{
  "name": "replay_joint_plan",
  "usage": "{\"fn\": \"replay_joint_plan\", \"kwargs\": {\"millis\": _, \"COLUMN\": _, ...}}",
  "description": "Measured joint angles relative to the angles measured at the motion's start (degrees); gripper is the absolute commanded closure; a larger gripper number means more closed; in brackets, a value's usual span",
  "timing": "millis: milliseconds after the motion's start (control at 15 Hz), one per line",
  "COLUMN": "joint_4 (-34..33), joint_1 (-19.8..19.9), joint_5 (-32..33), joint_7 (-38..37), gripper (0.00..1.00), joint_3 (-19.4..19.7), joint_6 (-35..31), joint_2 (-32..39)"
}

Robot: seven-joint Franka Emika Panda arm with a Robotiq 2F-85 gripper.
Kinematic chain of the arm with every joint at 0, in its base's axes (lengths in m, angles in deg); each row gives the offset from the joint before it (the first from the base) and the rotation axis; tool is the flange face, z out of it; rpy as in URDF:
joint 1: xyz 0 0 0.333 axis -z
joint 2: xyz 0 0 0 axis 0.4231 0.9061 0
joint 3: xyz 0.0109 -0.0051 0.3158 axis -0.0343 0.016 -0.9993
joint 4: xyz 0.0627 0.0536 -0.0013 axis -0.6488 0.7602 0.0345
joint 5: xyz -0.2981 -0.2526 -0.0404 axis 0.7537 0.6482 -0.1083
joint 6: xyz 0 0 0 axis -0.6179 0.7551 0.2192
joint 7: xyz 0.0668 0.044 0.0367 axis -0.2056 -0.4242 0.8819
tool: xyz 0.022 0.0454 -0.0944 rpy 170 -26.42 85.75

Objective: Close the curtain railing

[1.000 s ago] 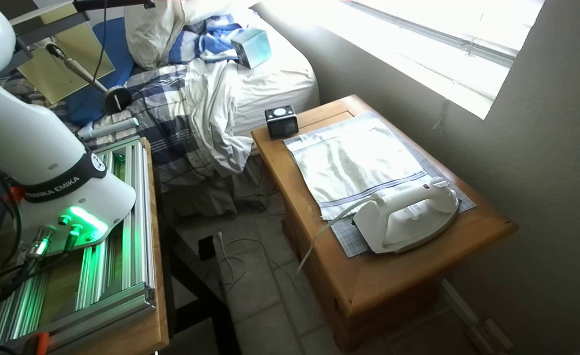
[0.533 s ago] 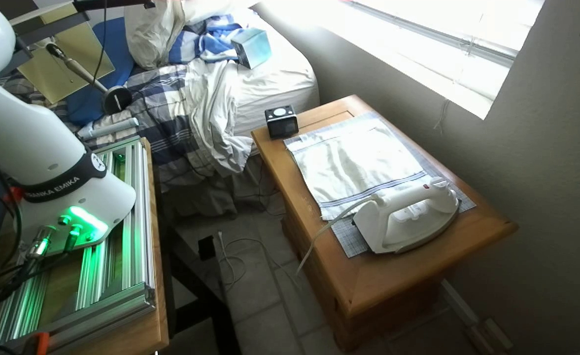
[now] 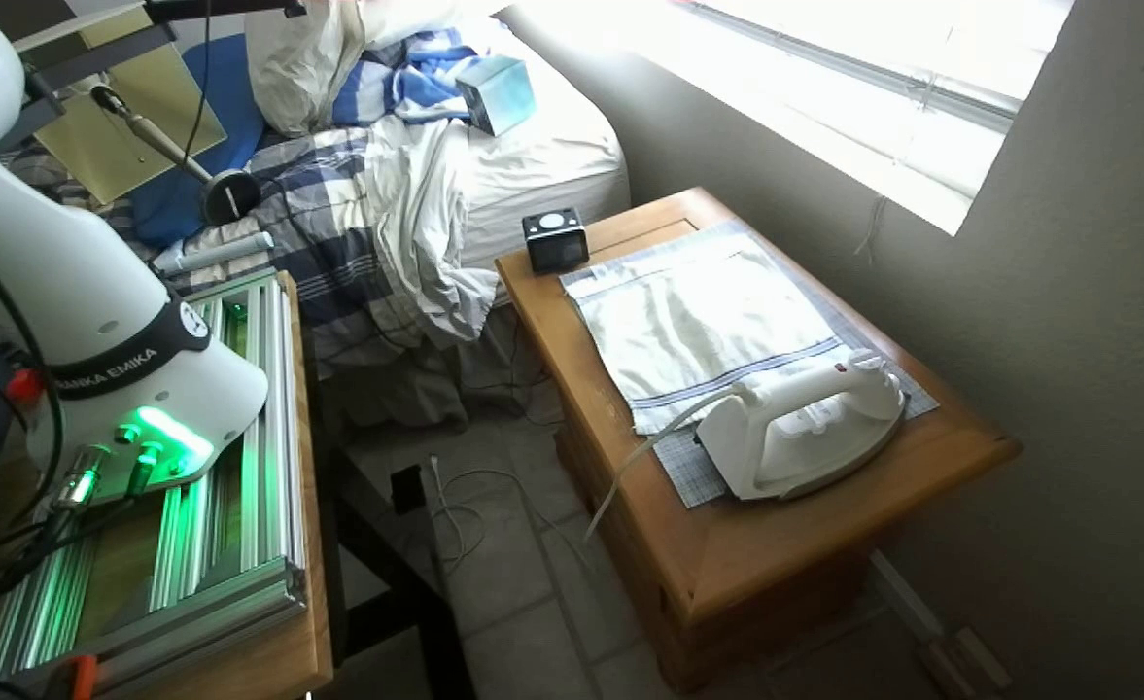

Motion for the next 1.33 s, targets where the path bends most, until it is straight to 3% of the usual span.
{"fn": "replay_joint_plan", "kwargs": {"millis": 467, "joint_4": -13.35, "joint_1": -0.09, "joint_5": 0.00, "joint_7": 5.33, "gripper": 0.00, "joint_3": 2.63, "joint_6": -2.85, "joint_2": 9.42}}
{"fn": "replay_joint_plan", "kwargs": {"millis": 1200, "joint_4": -30.26, "joint_1": -0.03, "joint_5": -0.15, "joint_7": 6.70, "gripper": 0.00, "joint_3": 4.64, "joint_6": -2.82, "joint_2": 22.79}}
{"fn": "replay_joint_plan", "kwargs": {"millis": 1333, "joint_4": -32.48, "joint_1": 0.10, "joint_5": -0.30, "joint_7": 6.70, "gripper": 0.16, "joint_3": 4.85, "joint_6": -2.81, "joint_2": 24.63}}
